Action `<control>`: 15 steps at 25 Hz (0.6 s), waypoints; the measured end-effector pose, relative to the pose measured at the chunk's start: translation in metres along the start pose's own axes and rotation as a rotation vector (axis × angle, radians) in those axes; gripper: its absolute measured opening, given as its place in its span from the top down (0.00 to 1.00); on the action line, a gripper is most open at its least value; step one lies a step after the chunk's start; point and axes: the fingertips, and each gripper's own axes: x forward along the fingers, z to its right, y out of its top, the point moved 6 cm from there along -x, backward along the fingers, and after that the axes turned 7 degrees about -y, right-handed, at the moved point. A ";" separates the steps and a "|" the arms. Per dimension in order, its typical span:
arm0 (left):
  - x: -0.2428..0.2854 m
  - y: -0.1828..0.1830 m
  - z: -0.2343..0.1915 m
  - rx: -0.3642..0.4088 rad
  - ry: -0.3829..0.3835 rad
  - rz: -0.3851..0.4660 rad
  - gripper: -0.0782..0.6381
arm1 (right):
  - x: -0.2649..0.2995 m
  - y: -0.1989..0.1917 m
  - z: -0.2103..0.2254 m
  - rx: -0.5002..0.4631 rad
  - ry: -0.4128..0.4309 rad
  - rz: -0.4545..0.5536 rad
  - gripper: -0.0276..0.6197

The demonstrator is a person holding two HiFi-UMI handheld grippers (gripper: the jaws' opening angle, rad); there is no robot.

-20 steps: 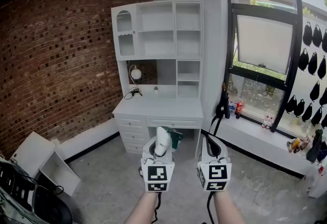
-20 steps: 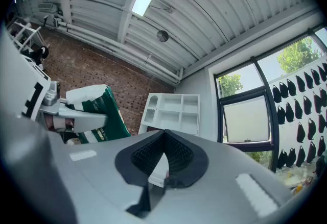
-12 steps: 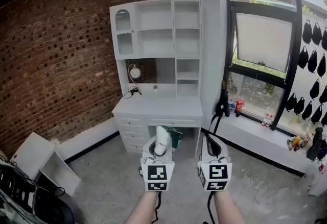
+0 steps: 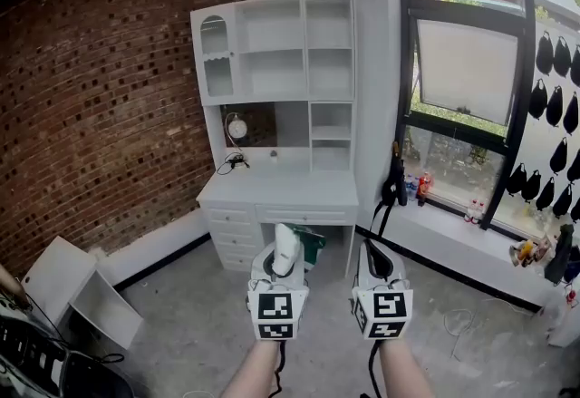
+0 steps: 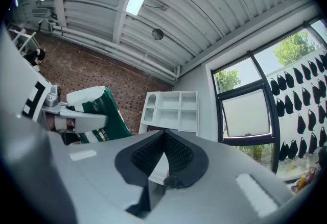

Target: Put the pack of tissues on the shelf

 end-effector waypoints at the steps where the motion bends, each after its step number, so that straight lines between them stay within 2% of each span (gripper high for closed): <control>1: 0.002 -0.001 0.002 -0.008 0.000 -0.001 0.75 | 0.000 -0.002 0.004 0.028 0.009 0.004 0.96; 4: 0.008 -0.003 0.004 -0.022 0.002 -0.005 0.75 | 0.004 -0.005 0.014 0.133 0.028 0.025 0.94; 5: 0.011 -0.002 0.005 -0.028 0.001 -0.003 0.75 | 0.006 -0.005 0.016 0.157 0.036 0.030 0.85; 6: 0.014 -0.002 0.006 -0.037 0.000 -0.001 0.75 | 0.008 -0.006 0.020 0.174 0.044 0.034 0.73; 9: 0.024 -0.004 0.011 -0.054 0.002 -0.001 0.75 | 0.014 -0.011 0.033 0.205 0.047 0.041 0.59; 15: 0.046 -0.013 0.019 -0.059 0.015 -0.020 0.75 | 0.029 -0.024 0.057 0.235 0.049 0.026 0.55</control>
